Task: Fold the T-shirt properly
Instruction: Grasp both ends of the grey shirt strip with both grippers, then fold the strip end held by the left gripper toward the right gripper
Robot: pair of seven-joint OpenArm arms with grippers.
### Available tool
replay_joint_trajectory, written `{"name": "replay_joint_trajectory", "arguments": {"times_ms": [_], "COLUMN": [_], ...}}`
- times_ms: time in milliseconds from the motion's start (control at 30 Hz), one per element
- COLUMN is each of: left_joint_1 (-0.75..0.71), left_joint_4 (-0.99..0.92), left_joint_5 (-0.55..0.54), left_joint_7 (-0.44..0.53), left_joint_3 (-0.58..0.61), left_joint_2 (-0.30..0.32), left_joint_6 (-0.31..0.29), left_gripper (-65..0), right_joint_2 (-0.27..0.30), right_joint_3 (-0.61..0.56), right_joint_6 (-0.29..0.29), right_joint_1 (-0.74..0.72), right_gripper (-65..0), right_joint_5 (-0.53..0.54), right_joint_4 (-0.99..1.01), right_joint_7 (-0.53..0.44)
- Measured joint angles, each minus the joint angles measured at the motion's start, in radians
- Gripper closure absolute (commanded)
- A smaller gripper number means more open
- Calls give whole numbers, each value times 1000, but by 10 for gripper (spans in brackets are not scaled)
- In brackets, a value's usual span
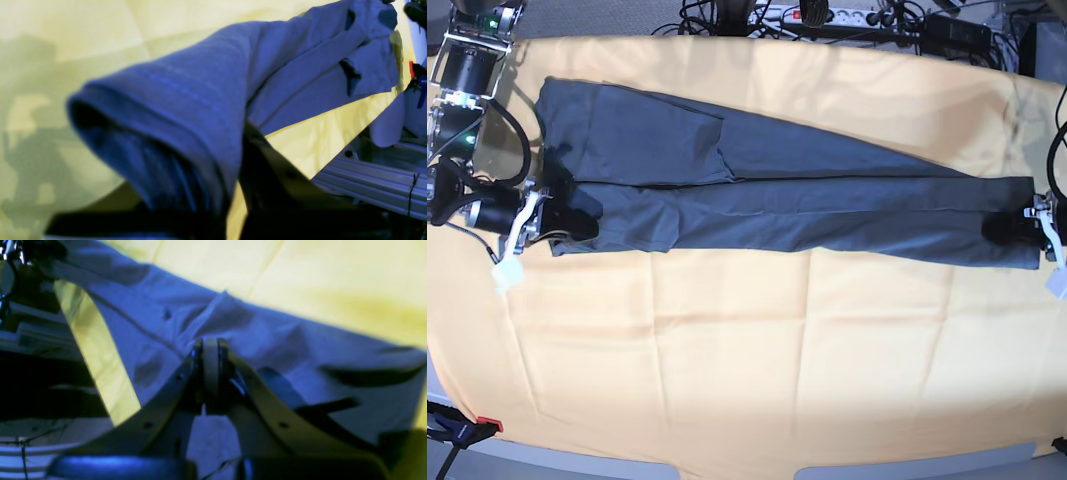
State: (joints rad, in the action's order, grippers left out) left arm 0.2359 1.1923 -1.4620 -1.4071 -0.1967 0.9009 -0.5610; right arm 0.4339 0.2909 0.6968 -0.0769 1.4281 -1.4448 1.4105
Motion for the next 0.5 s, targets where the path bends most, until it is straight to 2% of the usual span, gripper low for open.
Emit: {"name": "replay_joint_trajectory", "arguments": {"times_ms": [67, 167, 200, 300, 400, 500], "left_joint_1": [1, 8, 8, 8, 12, 13], "left_joint_4": [0, 2, 2, 1, 25, 88], "left_joint_5": [3, 2, 1, 3, 3, 4], "left_joint_7": [0, 1, 2, 0, 0, 0], "left_joint_3": [0, 0, 0, 0, 0, 0], "left_joint_2": [0, -3, -2, -3, -18, -50], "left_joint_6": [0, 7, 8, 15, 29, 30], "left_gripper": [0, 0, 0, 0, 0, 0], "right_joint_2": [-8, -13, -13, -13, -11, -16], "right_joint_3": [-18, -59, -71, -121, -159, -167], "right_joint_6": [0, 0, 1, 8, 8, 7], "right_joint_1": [29, 75, 94, 114, 116, 117], "right_gripper": [0, 0, 0, 0, 0, 0], "right_joint_5": [-55, -246, -281, -406, -445, -449], "right_joint_4": [0, 0, -2, -7, -9, -9], "right_joint_7": [-2, -27, -101, -226, -289, -298]}}
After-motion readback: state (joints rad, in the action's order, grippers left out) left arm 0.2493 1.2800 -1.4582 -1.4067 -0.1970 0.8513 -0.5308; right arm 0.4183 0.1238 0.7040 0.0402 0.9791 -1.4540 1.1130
